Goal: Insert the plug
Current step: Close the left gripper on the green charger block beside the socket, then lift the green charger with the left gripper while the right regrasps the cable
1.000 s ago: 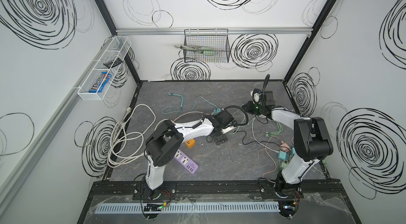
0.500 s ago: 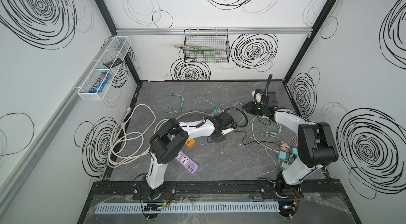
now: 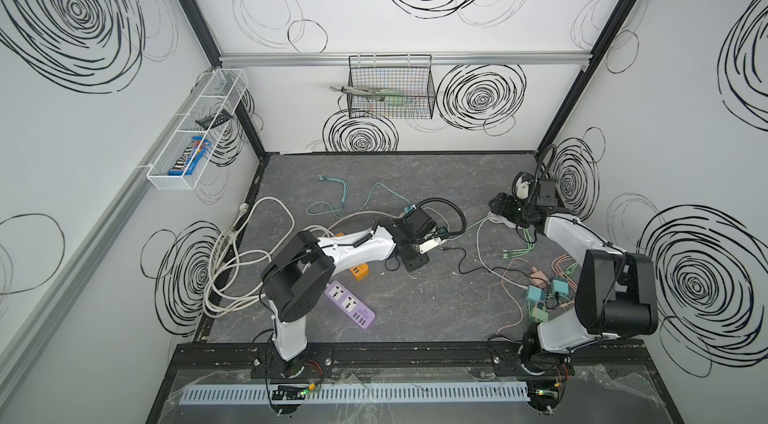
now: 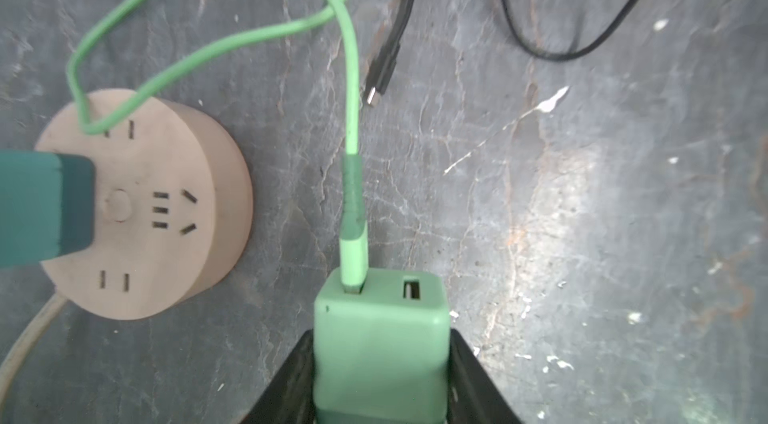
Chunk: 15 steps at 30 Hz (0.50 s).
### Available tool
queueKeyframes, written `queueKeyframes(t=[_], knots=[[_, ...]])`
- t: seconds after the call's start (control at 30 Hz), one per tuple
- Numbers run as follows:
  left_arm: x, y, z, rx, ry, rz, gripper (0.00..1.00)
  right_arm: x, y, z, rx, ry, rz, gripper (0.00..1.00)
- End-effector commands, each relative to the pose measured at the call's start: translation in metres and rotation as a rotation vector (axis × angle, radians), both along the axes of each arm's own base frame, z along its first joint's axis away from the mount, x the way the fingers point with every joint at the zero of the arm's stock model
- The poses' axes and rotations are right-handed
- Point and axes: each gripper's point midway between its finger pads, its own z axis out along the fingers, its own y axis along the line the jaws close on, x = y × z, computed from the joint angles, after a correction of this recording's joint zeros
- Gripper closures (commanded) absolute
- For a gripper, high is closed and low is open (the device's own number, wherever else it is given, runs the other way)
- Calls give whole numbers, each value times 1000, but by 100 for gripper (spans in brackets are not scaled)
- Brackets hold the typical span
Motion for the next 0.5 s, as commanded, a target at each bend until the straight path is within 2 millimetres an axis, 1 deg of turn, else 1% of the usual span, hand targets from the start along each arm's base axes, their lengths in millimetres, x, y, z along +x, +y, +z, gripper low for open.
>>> queueKeyframes(t=[0.0, 0.03, 0.13, 0.2, 0.27, 0.33, 0.43, 0.47], knots=[[2, -11, 26, -104, -24, -10, 100, -7, -6, -17, -17, 63, -29, 18], [2, -12, 28, -111, -25, -11, 100, -6, -6, -19, -7, 57, -37, 18], [2, -14, 36, -134, -30, -12, 100, 2, -14, -25, -27, 63, -73, 19], [1, -16, 45, -164, -35, -14, 100, 8, -20, -29, -68, 77, -77, 21], [3, -18, 59, -204, -53, -9, 100, 12, -25, -28, -104, 84, -69, 23], [11, -18, 84, -252, -98, 25, 100, 18, -21, -22, -111, 70, -20, 24], [30, -14, 139, -353, -186, 108, 100, 25, 0, -5, -94, -8, 110, 24], [36, -12, 160, -387, -221, 138, 100, 27, 4, 1, -105, -34, 142, 23]])
